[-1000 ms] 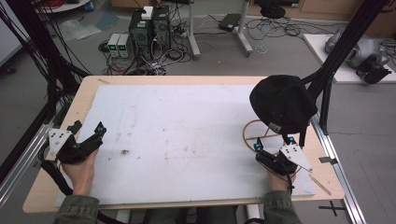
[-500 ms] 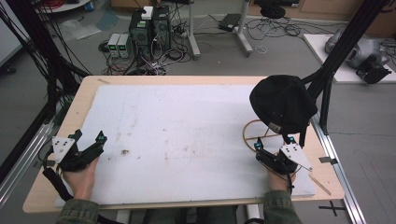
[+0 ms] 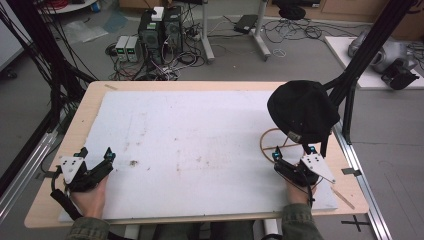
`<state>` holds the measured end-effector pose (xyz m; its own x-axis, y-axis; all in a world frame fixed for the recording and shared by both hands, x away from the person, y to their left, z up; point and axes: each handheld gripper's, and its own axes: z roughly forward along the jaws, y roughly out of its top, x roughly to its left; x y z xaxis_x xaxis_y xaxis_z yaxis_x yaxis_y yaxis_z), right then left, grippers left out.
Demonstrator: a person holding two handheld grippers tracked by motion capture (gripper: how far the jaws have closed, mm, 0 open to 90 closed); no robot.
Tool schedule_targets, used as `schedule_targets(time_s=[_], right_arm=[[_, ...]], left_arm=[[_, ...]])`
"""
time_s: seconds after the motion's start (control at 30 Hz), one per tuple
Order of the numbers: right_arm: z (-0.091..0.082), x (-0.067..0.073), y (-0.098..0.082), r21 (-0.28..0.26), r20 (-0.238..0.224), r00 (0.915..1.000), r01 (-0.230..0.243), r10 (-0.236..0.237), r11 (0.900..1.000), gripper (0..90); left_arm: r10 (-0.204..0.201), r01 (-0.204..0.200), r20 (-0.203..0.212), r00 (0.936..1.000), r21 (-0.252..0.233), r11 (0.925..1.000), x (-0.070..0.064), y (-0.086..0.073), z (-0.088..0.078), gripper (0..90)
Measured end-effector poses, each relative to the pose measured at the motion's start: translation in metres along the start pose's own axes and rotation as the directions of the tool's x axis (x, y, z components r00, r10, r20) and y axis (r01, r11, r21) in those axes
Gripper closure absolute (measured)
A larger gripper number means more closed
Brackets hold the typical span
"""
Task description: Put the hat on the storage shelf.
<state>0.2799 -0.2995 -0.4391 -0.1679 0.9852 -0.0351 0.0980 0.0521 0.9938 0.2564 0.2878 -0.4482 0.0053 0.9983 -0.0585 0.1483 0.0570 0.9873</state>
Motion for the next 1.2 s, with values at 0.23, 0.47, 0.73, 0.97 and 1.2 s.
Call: schedule_targets(time_s=[0.23, 0.47, 0.73, 0.97, 1.2], right_arm=[[0.0002, -0.0014, -0.0001, -0.002, 0.000, 1.0000, -0.005, 0.005, 1.000, 7.1], [0.0004, -0.0027, -0.0001, -0.003, -0.006, 1.0000, -0.006, 0.006, 1.000, 7.1], [0.0003, -0.0032, 0.0001, 0.000, 0.001, 1.0000, -0.004, 0.004, 1.000, 7.1], [0.0009, -0.0044, -0.0007, 0.008, 0.005, 1.0000, -0.001, 0.001, 1.000, 7.1], [0.0005, -0.0057, -0.0008, 0.009, 0.014, 0.9999, -0.008, 0.008, 1.000, 7.1]], left_arm=[[-0.012, 0.011, 0.008, 0.9999, 0.017, 0.9998, -0.0002, -0.0006, 0.0030, 21.7], [0.017, -0.017, 0.026, 0.9995, 0.014, 0.9998, -0.0033, -0.0004, 0.0032, 21.8], [0.009, -0.010, 0.036, 0.9993, 0.013, 0.9999, -0.0023, 0.0000, 0.0032, 22.0], [0.014, -0.016, 0.054, 0.9984, 0.021, 0.9996, -0.0045, -0.0004, 0.0053, 22.4], [-0.002, 0.000, 0.058, 0.9983, 0.023, 0.9997, -0.0037, -0.0004, 0.0057, 22.5]])
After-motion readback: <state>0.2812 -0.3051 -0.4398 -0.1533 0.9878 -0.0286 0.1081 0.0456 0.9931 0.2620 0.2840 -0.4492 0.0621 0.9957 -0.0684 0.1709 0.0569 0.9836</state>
